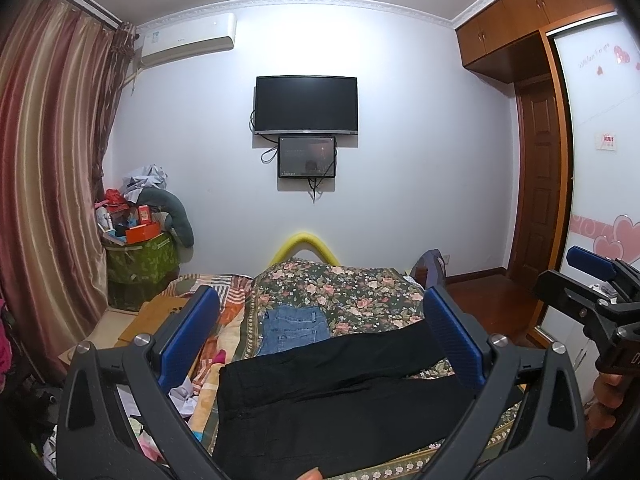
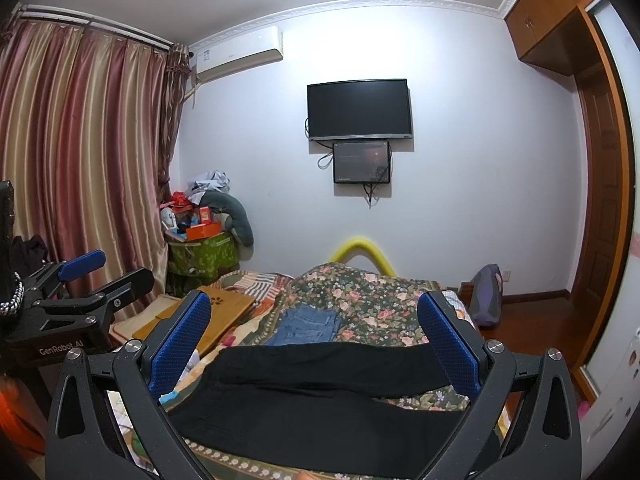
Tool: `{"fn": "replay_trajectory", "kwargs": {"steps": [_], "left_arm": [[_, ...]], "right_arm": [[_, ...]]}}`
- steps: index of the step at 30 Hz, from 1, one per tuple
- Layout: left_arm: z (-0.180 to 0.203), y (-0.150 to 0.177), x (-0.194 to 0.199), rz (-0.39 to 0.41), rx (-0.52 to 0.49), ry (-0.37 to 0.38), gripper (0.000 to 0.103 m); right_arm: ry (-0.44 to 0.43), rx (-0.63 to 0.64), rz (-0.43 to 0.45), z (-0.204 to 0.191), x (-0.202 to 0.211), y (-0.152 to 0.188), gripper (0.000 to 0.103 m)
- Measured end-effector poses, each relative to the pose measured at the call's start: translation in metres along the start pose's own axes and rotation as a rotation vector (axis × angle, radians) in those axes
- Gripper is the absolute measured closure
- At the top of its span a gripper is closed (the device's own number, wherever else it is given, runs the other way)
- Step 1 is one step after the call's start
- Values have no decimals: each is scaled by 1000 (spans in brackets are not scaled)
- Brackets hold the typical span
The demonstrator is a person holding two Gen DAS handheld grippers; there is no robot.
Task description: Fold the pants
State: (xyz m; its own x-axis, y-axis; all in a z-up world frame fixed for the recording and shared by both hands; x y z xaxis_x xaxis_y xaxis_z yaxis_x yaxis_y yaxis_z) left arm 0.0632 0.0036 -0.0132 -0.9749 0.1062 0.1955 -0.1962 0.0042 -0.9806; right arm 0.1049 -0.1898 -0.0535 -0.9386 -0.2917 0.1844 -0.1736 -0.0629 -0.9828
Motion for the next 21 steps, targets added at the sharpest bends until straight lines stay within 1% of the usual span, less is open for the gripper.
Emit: {"fn": "replay_trajectory", "kwargs": {"steps": [7, 14, 18, 21], "left_arm": [[-5, 0, -7, -11, 9, 1, 0], [-10, 7, -22, -42, 23, -1, 0], [-20, 11, -41, -67, 28, -17, 0], [-29, 17, -63, -94, 23, -36, 0]], "right_arm": [[1, -3, -13, 0, -4, 1, 0], [13, -6, -36, 4, -15, 6, 0], [36, -3, -57, 13, -31, 13, 0], [53, -3, -93, 22, -50, 21, 0]]}}
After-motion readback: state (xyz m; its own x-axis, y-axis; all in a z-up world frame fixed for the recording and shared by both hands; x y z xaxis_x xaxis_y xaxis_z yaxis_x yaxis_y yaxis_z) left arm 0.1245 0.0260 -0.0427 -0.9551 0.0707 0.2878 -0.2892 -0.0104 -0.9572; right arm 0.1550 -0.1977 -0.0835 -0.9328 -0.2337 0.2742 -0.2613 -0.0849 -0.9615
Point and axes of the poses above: each gripper's, at about its wrist camera, not at the fingertips, and x roughly against the way its jaws point, z to its right, y to its underside, the point moved 6 cm from there along -x, roughly the way its jaws point, and after that the axes turned 4 degrees about y, right-handed, at the moved point
